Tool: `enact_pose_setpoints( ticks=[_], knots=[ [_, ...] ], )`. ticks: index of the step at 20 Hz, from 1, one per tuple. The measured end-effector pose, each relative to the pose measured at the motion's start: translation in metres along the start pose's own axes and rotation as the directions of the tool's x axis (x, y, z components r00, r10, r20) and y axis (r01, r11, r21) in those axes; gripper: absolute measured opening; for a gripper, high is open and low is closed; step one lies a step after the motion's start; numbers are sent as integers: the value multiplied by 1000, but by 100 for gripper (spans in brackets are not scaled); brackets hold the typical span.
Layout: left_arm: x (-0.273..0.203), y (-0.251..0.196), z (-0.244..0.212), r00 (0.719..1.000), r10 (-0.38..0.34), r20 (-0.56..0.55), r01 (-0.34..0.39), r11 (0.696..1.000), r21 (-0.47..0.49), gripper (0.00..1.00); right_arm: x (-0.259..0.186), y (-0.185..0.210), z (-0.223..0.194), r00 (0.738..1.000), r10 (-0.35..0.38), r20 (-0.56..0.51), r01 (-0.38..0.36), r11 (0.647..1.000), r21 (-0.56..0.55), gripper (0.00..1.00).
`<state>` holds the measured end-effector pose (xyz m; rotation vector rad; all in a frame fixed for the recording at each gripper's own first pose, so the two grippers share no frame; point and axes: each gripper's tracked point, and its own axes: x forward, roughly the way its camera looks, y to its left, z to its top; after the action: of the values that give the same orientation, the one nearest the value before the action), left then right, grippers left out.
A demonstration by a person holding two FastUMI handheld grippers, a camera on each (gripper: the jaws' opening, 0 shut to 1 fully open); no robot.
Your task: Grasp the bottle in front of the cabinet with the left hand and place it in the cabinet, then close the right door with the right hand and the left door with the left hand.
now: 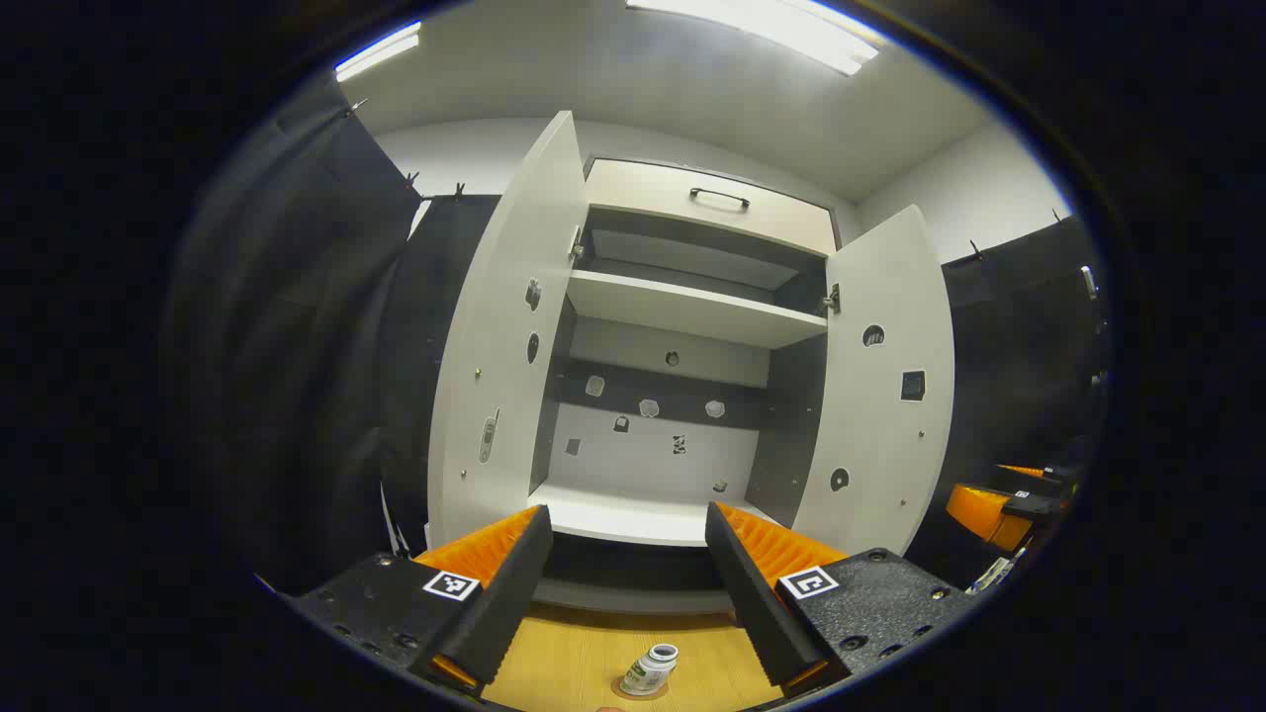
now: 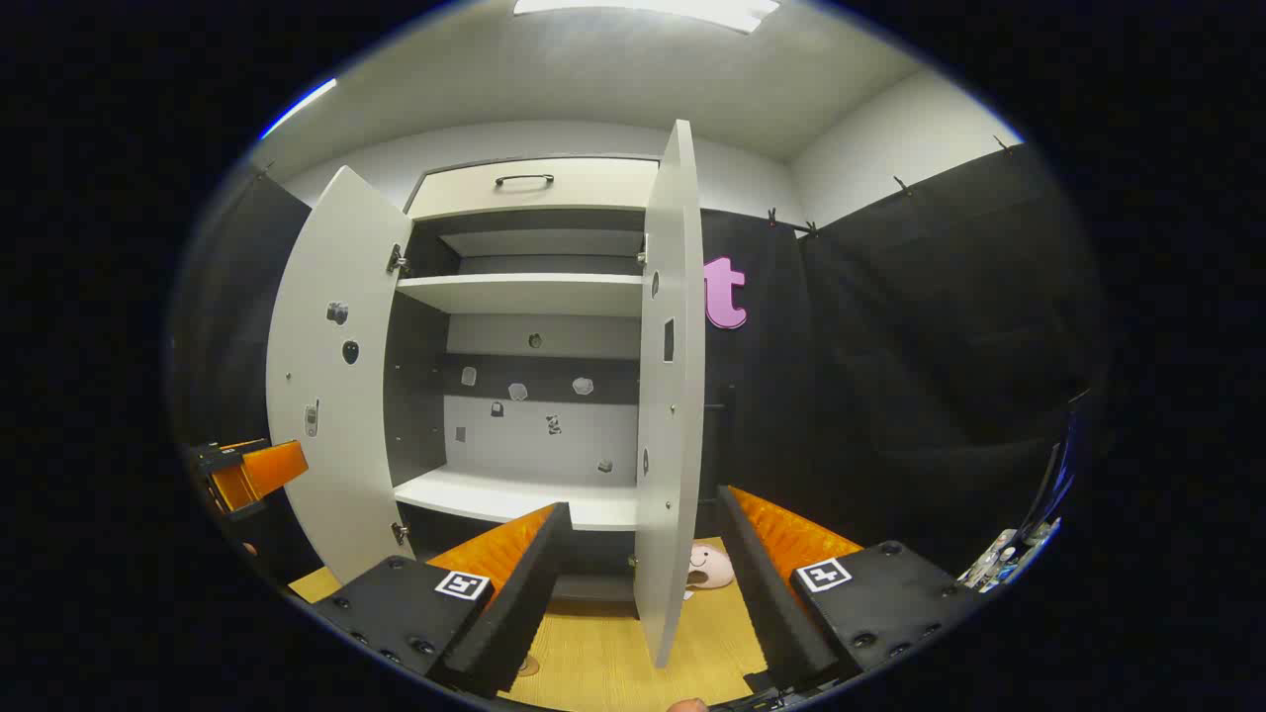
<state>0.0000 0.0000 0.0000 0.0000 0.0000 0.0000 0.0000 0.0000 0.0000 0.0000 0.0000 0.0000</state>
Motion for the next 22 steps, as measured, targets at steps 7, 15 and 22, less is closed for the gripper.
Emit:
enact_pose_setpoints(
  ticks=[7, 15, 22],
  knots=[
    [6, 2, -5, 1000, 8, -12, -8, 1000, 6, 95, 7, 3, -9, 1000, 11, -17, -11, 1000, 3, 97],
    [15, 1, -7, 1000, -3, -9, 3, 1000, 5, 95, 15, 5, -12, 1000, 13, -26, -13, 1000, 0, 97],
    [22, 3, -11, 1000, -3, -12, 3, 1000, 7, 95, 21, 8, -20, 999, 14, -44, -14, 1000, -8, 97]
  ],
)
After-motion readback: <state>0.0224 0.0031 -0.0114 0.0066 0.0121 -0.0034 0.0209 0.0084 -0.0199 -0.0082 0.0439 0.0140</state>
